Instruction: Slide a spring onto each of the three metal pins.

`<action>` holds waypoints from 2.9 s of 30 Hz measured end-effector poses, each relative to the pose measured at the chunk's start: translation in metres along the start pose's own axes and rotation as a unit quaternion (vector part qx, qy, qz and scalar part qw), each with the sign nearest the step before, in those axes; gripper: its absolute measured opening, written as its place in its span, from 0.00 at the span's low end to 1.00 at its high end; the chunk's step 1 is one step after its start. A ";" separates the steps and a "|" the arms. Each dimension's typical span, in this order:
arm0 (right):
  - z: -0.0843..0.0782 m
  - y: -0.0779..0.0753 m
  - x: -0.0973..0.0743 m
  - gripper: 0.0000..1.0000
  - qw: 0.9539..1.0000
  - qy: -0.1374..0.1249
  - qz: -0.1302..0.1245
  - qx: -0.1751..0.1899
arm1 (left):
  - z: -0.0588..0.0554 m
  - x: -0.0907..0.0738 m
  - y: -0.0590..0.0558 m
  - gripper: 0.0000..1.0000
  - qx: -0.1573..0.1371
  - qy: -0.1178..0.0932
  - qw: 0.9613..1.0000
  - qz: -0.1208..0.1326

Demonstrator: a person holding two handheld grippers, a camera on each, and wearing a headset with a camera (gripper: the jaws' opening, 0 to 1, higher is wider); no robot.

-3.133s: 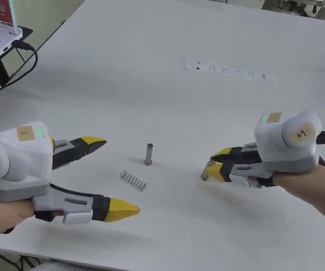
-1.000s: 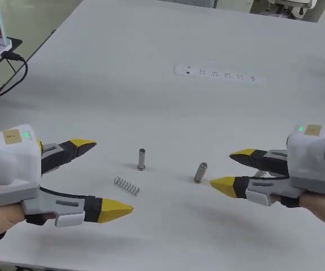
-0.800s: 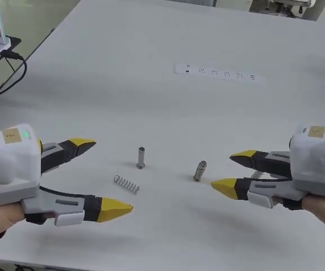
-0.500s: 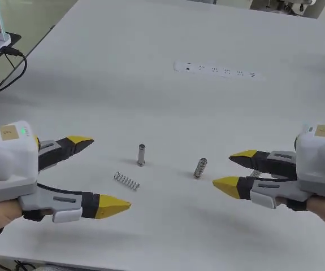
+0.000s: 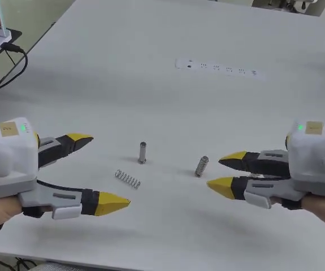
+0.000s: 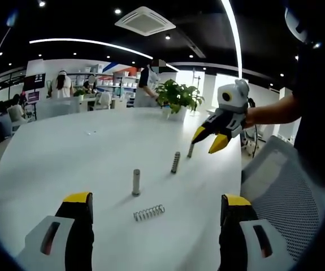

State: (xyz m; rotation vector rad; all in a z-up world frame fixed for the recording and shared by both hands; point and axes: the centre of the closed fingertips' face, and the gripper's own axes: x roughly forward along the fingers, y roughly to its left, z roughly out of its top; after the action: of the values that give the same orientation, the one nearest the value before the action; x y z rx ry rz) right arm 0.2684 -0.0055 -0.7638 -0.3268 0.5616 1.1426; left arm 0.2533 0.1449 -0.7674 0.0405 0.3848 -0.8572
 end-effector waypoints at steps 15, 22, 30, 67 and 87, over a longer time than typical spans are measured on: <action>0.034 0.017 0.041 0.29 0.998 0.001 0.040 -0.054 | 0.000 -0.002 0.000 0.91 0.002 0.003 1.000 0.000; 0.040 0.028 0.061 0.28 0.996 0.007 0.059 -0.063 | 0.000 -0.004 0.003 0.90 0.002 0.004 1.000 0.002; 0.034 0.039 0.082 0.27 0.995 0.019 0.074 -0.060 | 0.000 -0.004 0.004 0.91 0.003 0.006 1.000 0.001; 0.000 0.055 0.159 0.20 0.992 0.112 0.052 -0.040 | -0.005 -0.012 0.005 0.89 -0.002 0.010 1.000 0.005; 0.000 0.056 0.133 0.07 0.993 0.094 0.061 -0.041 | -0.005 -0.004 0.000 0.88 0.003 0.014 1.000 -0.007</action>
State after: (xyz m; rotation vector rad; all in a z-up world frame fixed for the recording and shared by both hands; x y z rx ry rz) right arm 0.2568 0.1172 -0.8382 -0.4785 0.7083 1.2619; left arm 0.2498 0.1486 -0.7710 0.0550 0.4103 -0.8724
